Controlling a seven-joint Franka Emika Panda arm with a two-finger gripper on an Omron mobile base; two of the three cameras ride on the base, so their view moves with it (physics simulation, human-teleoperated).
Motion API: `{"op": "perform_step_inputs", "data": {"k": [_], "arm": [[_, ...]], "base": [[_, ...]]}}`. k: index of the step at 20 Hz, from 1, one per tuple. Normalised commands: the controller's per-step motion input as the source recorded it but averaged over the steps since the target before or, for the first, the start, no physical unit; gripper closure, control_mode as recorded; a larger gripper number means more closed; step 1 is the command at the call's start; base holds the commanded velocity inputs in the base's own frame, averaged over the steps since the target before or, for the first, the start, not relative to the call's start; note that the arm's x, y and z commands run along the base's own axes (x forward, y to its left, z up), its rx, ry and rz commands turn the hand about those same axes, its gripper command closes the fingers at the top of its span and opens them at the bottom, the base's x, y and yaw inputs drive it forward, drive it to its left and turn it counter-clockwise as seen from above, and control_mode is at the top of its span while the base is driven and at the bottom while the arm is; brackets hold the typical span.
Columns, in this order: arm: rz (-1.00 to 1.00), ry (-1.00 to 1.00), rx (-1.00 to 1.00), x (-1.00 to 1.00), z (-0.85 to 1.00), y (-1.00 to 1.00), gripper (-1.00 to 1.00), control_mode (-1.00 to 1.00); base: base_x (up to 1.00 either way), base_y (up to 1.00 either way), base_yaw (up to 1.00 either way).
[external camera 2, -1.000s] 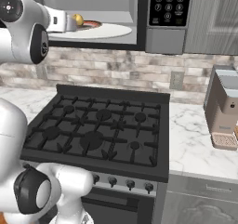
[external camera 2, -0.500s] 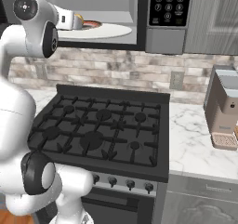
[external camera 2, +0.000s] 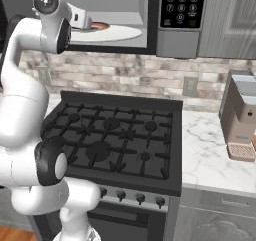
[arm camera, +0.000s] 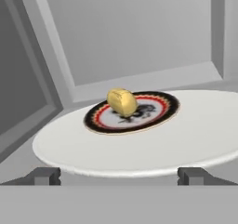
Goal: Retrieve the reheated potato from the microwave, then place the potato, cheese, and condiment on the cutting board.
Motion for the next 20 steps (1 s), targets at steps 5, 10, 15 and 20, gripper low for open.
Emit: {"op": "perform_step_inputs", "data": {"k": [5, 10, 15, 20], "arm": [[0.14, 0.0, 0.01, 0.45, 0.0, 0.02, -1.0, -1.0], [0.13, 0.0, 0.0, 0.44, -0.01, 0.0, -1.0, -1.0], [0.07, 0.0, 0.0, 0.52, -0.05, 0.05, -1.0, -1.0], [0.0, 0.03, -0.05, 0.54, -0.03, 0.09, -1.0, -1.0]], "base": [[0.0, 0.0, 0.0], [0.0, 0.0, 0.0], [0.0, 0.0, 0.0], [0.0, 0.0, 0.0]]}}
